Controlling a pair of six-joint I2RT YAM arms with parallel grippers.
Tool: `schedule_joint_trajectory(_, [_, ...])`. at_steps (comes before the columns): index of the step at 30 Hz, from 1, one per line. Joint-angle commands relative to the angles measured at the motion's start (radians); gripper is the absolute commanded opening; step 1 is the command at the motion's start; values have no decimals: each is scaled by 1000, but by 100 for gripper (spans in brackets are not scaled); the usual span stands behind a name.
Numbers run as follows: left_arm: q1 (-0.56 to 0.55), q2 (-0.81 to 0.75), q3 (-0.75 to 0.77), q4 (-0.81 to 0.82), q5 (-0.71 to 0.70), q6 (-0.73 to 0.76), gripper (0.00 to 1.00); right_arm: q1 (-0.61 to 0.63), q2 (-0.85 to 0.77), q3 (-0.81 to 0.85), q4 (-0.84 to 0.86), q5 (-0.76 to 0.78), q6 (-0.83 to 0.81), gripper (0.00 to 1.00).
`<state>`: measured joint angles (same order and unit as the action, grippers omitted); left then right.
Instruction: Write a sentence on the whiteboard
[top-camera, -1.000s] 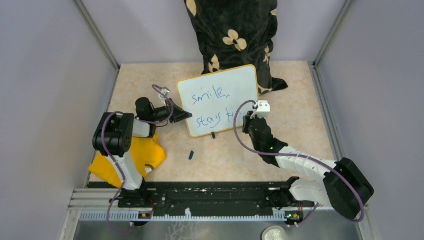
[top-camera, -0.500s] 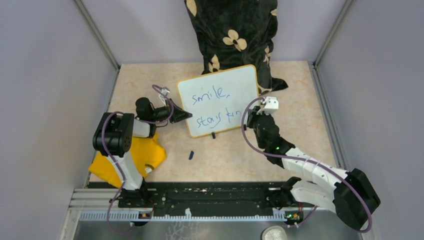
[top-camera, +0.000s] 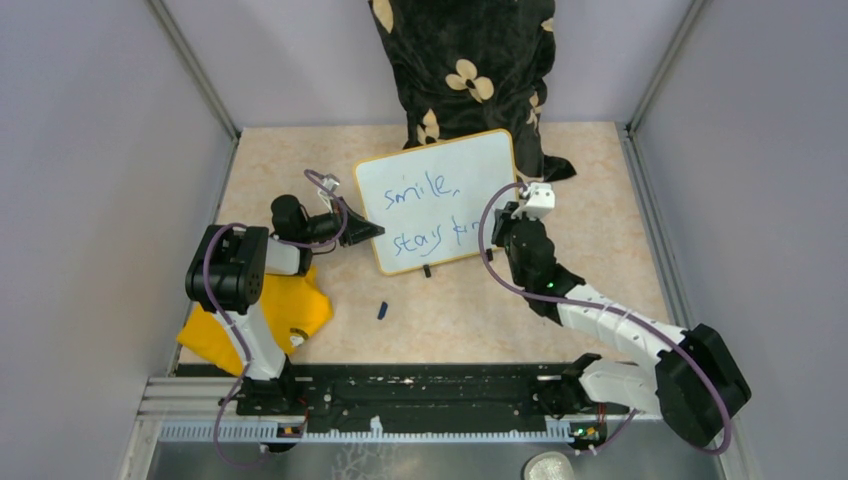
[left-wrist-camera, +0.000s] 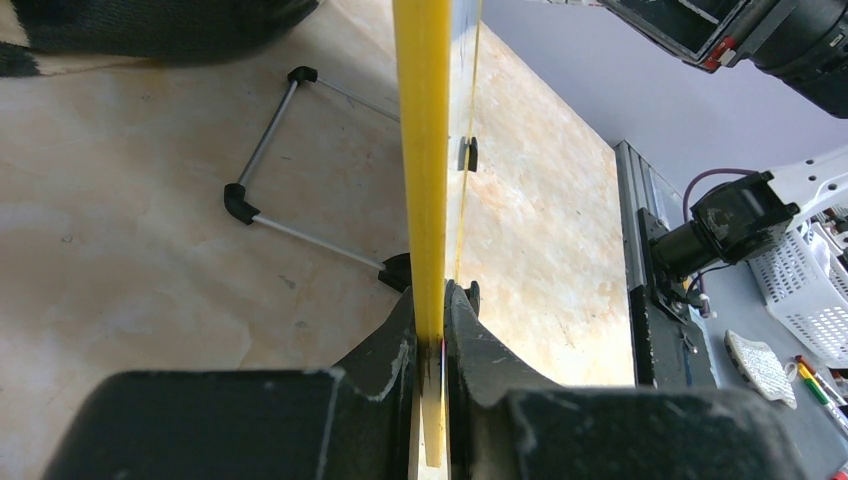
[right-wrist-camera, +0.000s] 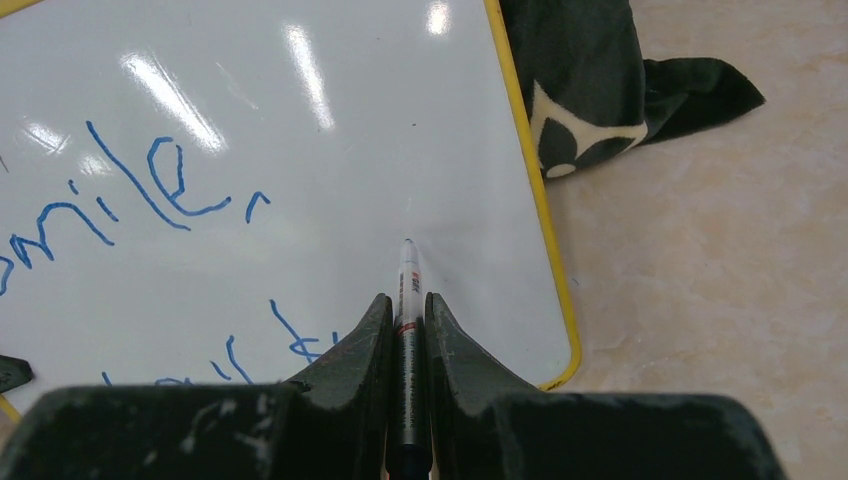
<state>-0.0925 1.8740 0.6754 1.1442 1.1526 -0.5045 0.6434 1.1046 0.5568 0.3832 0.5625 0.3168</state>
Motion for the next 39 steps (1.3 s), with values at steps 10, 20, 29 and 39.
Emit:
schedule_joint_trajectory(10, [-14,41,-4,-91,-61,78,0,-42,42,14,75,-34,33,0])
schedule_joint_trajectory(20, [-13,40,-4,-92,-63,77,0,-49,44,-4,35,-34,81,0])
schedule_joint_trajectory(29, [-13,43,-3,-95,-65,77,0,-49,20,-57,-1,-30,125,0])
schedule_joint_trajectory(39, [-13,42,-3,-95,-65,77,0,-50,-16,-99,-29,-38,146,0])
